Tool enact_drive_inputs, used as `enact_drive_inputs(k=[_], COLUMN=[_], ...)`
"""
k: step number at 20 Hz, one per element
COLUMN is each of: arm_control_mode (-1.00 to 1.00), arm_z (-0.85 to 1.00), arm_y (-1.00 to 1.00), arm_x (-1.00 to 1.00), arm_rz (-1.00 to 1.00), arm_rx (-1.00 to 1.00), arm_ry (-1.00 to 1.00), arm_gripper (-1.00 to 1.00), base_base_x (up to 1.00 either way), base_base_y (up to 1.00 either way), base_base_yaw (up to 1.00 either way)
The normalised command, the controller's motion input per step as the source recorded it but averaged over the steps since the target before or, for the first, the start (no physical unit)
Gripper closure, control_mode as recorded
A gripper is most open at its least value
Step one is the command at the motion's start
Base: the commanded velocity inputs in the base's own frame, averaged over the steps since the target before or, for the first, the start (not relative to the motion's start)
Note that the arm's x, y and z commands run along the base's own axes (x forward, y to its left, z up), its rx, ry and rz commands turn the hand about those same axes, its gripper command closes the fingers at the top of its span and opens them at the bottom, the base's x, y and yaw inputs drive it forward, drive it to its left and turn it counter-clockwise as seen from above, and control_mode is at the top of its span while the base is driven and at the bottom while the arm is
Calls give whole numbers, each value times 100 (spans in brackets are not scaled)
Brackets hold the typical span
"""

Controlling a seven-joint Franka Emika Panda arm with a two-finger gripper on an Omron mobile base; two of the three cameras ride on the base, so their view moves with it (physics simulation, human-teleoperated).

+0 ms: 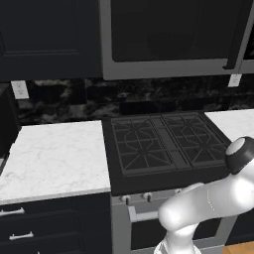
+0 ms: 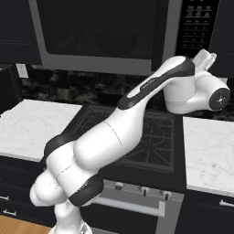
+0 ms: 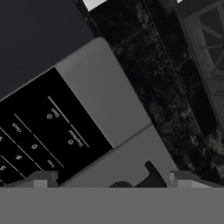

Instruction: Pick the mushroom from the sink and place it in the bowl. Then pick the bowl and place it in the microwave. Then close the microwave door and press the start button.

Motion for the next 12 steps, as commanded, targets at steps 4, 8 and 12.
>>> enact_drive_inputs(k=[4,8,12], arm_control_mode=[-100,-100,-100], arm_z=[-2,-4,0], arm_y=[-11,-3,-34], arm_x=[56,66,31], arm_rz=[7,4,3], arm_rx=[3,4,2], arm_ry=[0,0,0], arm_gripper=[-100,-100,-100], base_base_x=[0,0,0], base_base_y=[0,0,0], base_base_yaw=[0,0,0])
